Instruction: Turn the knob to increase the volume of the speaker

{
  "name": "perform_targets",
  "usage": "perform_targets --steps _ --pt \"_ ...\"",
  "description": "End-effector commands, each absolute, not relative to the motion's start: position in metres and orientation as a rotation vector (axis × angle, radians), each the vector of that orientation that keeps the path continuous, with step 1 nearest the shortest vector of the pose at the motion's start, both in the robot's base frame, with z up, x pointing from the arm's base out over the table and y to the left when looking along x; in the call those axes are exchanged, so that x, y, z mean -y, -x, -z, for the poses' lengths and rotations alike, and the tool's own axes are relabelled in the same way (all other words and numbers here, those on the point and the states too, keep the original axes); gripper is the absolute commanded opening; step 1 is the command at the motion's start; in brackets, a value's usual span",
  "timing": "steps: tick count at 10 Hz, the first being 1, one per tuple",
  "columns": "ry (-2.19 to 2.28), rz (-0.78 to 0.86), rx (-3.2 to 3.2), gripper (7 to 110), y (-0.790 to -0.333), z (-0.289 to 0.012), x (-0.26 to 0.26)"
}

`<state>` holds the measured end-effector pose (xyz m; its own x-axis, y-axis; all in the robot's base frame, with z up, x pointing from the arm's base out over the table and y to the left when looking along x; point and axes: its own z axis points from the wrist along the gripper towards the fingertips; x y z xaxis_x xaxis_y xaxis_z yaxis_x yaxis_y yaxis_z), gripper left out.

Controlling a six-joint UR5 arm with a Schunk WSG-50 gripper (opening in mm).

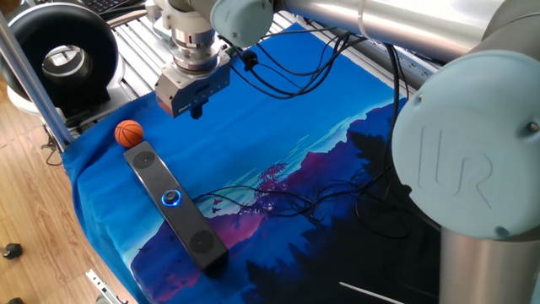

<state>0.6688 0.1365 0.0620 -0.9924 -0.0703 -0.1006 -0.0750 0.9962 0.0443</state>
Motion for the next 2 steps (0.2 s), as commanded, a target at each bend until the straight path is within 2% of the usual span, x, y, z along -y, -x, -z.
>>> perform_targets --steps 1,2 --pt "0.103 -0.092 -3.044 7 -0.6677 -0.0625 -0.1374" --pt "0.103 -0.092 -3.045 7 -0.6673 -0.0623 -0.1375"
